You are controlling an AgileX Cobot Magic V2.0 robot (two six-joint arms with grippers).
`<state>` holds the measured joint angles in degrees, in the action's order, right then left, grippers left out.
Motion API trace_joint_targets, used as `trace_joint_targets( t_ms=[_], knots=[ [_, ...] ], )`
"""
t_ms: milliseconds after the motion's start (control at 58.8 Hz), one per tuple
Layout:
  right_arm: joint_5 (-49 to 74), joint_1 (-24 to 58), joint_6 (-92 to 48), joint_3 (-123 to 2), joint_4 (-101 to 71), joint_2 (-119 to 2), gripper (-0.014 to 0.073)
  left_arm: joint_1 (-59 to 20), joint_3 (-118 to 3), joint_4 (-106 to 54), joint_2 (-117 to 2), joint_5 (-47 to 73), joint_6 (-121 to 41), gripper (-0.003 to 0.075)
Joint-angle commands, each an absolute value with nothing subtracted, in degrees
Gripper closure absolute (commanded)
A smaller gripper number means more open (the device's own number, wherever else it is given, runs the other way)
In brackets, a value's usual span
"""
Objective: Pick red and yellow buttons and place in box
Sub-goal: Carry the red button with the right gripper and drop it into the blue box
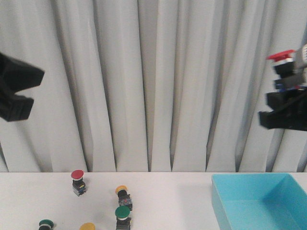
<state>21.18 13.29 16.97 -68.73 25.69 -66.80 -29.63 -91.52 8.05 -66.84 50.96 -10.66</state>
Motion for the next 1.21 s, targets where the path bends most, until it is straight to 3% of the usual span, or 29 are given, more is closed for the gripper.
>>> trace_joint_targets(
  t_ms=[0, 187, 391, 833, 986, 1189],
  knots=[
    [24.32, 8.71, 18.31, -71.13, 22.80, -68.99, 0.0580, -29.85, -93.12, 11.78, -66.42, 50.91, -7.17, 0.0727],
    [34.59, 3.54, 10.19, -71.07, 13.72, -78.87, 0.0578, -29.85, -93.12, 12.05, -66.61, 52.29, -6.88, 0.0727],
    [36.12, 2.29, -2.79, -71.07, 3.07, -89.31, 0.0574, -29.85, -93.12, 11.99, -66.61, 52.08, -6.88, 0.0727],
    [35.96, 2.29, -3.98, -71.07, 0.98, -106.58, 0.0539, -29.85, -93.12, 11.99, -66.61, 52.61, -6.88, 0.0727],
    [36.00, 2.29, -5.49, -71.07, 0.33, -110.33, 0.0450, -29.85, -93.12, 11.99, -66.61, 52.67, -6.88, 0.0725],
    [34.98, 2.29, -8.03, -71.12, -0.85, -112.13, 0.0203, -29.85, -93.12, 11.99, -66.61, 51.09, -6.88, 0.0722]
  ],
)
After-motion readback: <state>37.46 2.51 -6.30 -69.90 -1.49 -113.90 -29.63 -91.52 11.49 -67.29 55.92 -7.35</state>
